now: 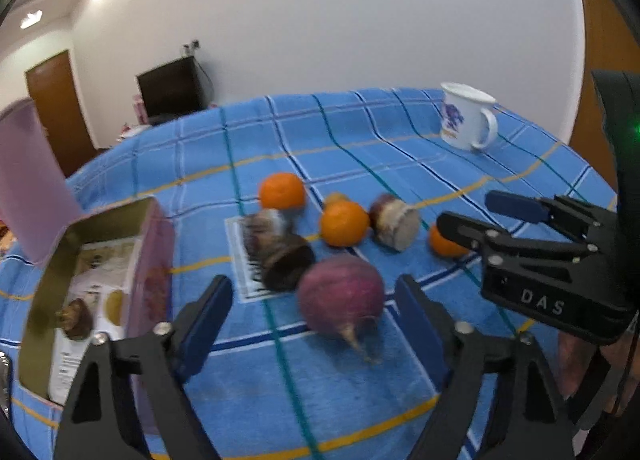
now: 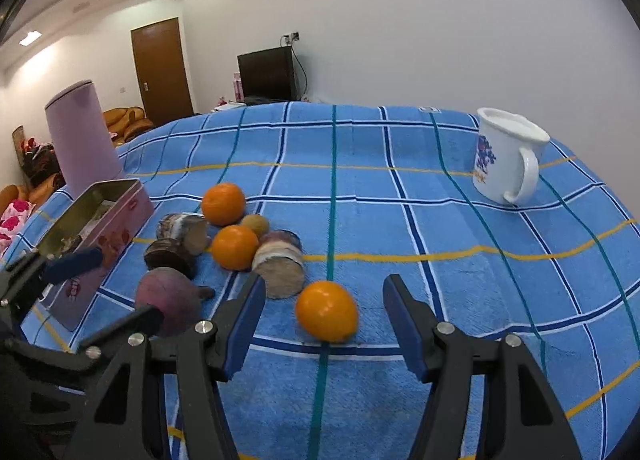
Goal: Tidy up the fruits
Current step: 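Move both tools back toward the produce cluster, then grasp the purple radish with the left tool while the right tool grasps the large orange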
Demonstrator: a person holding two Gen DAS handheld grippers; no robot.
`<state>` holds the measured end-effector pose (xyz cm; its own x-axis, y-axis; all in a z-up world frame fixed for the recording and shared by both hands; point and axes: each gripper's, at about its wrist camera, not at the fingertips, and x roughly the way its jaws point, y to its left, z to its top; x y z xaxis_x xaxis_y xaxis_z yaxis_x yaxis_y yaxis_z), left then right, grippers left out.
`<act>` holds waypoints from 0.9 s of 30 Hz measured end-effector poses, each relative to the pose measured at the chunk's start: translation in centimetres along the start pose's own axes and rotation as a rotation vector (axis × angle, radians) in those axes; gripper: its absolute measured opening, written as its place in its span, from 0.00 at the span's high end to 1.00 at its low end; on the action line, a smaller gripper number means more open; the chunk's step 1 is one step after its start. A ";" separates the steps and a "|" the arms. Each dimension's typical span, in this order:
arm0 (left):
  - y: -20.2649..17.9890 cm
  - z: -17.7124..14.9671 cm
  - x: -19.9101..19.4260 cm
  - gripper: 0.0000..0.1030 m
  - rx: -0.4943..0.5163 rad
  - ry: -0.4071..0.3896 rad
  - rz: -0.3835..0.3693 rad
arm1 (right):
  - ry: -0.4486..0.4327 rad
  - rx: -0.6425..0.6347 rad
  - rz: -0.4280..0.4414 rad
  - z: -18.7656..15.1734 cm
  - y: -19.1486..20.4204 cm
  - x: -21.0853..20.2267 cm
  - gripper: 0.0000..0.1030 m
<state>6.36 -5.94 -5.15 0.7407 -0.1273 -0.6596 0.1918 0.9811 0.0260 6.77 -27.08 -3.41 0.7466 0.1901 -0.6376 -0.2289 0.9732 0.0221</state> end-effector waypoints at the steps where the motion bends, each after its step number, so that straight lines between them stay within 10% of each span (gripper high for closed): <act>1: 0.0 0.0 0.2 0.25 -0.001 0.012 -0.005 | 0.004 -0.003 -0.004 0.0 0.0 0.1 0.39; 27: 0.3 0.1 3.0 0.46 -0.058 0.104 -0.108 | 0.168 0.041 0.049 -0.3 -1.0 3.3 0.61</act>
<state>8.75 -6.06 -7.03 0.6469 -0.2196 -0.7303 0.2270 0.9697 -0.0905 9.34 -27.50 -5.76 0.6191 0.2169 -0.7547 -0.2347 0.9683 0.0857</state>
